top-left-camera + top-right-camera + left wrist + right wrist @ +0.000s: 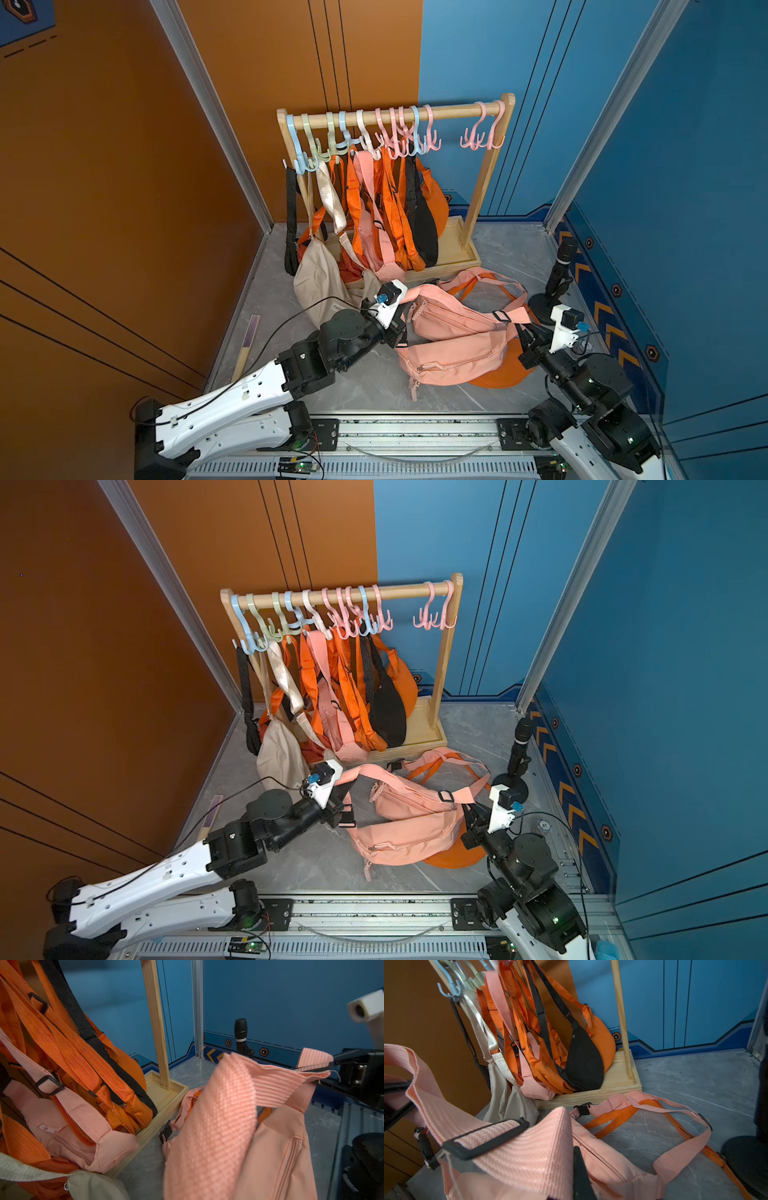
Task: Take the bag off the hook
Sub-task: Place the bag inside the bag.
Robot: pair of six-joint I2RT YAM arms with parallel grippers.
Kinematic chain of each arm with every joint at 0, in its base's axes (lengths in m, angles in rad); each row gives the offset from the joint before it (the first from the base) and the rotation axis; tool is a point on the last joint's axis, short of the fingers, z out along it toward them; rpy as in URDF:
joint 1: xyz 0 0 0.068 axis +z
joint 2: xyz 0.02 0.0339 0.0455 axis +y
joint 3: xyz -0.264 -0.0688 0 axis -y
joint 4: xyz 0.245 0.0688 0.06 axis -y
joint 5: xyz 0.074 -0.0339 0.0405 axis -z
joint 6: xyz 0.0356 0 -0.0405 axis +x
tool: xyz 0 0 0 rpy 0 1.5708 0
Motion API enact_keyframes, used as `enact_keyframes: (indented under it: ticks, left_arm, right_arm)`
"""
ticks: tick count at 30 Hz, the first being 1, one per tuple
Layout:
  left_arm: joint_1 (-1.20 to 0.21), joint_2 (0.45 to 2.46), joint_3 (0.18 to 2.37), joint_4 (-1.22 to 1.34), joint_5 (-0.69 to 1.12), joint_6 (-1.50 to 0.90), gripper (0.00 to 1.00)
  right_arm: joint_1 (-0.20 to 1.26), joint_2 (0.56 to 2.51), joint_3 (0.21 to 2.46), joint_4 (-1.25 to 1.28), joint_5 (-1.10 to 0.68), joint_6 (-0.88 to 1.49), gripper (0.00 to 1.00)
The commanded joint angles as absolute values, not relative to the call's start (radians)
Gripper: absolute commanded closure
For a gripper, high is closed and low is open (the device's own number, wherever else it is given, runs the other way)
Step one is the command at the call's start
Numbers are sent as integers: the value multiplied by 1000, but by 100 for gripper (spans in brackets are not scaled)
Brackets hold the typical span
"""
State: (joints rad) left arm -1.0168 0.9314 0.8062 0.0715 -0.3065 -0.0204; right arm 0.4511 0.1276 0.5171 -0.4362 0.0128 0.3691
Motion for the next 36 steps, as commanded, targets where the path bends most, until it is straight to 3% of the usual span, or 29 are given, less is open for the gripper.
enact_keyframes:
  ticks: [1,6,14,26,36]
  left_arm:
    - [-932,1017,819,171,-258,-162,100]
    - [-877,1202,903,201,-209,-178,100]
    - [-836,1439,1064,222,-157,-173,100]
    - [-806,1732,1248,205,-78,-197,100]
    - [-769,1944,1382,182,-24,-230,100]
  right_arm:
    - [454,172,476,-375,175,456,100]
    - [453,269,432,-275,316,483,100]
    - [435,470,421,-140,390,480,100]
    - [327,745,407,34,357,492,98]
    - [286,982,406,187,347,507,88]
